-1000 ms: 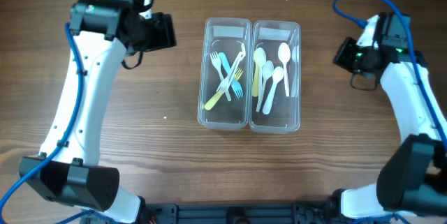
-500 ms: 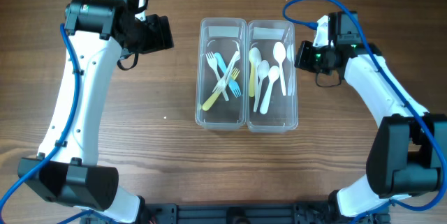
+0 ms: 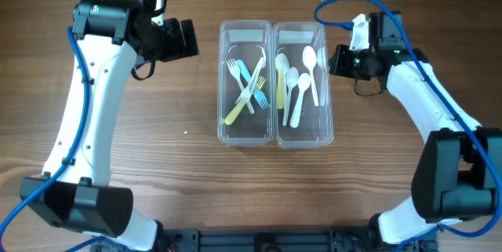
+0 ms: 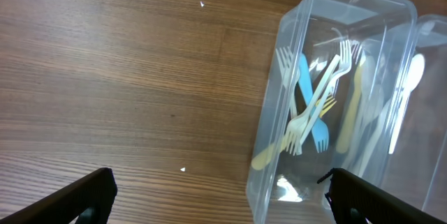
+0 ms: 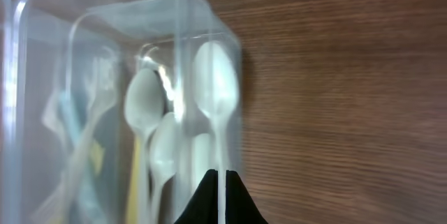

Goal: Pack container

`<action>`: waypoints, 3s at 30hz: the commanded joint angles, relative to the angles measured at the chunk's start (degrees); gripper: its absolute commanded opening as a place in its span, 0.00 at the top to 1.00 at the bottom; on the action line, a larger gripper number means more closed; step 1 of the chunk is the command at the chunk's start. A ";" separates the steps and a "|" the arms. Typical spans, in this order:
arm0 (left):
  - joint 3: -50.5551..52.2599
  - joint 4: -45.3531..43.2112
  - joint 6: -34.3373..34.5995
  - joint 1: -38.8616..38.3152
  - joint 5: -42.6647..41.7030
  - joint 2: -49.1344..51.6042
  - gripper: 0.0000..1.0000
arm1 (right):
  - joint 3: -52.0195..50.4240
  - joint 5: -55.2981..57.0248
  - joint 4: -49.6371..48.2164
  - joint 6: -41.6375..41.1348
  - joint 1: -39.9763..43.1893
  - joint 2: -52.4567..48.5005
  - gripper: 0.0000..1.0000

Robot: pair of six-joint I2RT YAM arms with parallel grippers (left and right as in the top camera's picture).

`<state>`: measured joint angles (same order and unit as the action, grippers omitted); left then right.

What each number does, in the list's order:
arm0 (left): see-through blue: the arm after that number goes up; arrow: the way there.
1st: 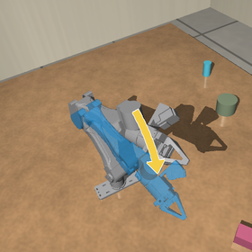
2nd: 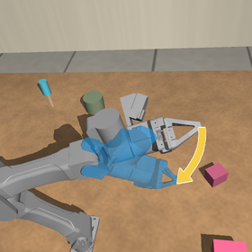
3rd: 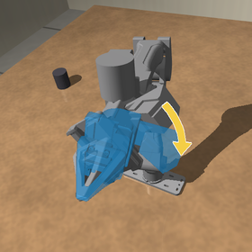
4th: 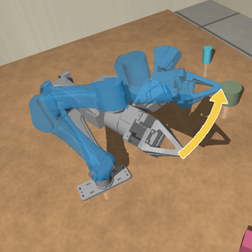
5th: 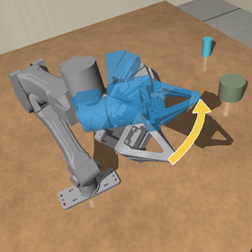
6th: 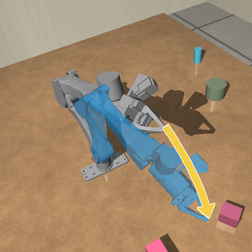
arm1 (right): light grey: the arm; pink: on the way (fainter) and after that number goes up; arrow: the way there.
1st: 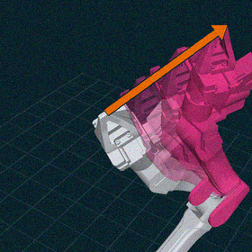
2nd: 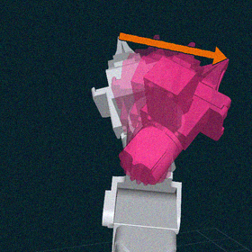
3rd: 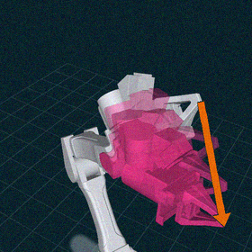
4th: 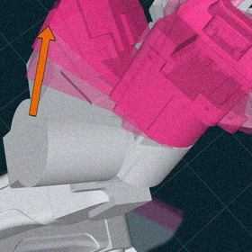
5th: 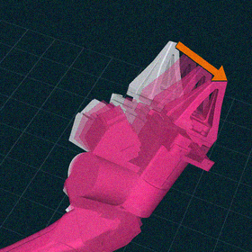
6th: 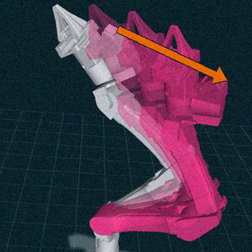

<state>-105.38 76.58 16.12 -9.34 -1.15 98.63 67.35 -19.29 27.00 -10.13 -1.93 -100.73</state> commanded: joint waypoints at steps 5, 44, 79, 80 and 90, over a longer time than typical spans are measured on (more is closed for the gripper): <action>-0.39 0.24 -6.95 0.20 2.45 -2.80 0.00 | 9.05 9.01 0.98 13.68 4.83 14.32 0.96; 0.52 4.11 -9.90 0.20 7.26 -28.39 0.00 | 9.27 8.98 9.38 16.22 4.85 34.03 0.00; 0.55 4.13 -9.92 0.20 7.26 -28.39 0.00 | 9.07 6.38 18.16 26.64 4.85 58.53 0.00; 0.52 4.11 -9.90 0.20 7.26 -28.39 0.00 | 9.07 6.38 18.60 26.64 4.85 58.49 0.00; 0.52 4.11 -9.90 0.20 7.26 -28.39 0.00 | 9.07 6.38 20.68 26.64 4.85 58.29 0.00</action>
<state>-105.27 80.77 7.51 -9.37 5.34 70.28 76.53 -11.99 47.81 16.01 3.09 -42.17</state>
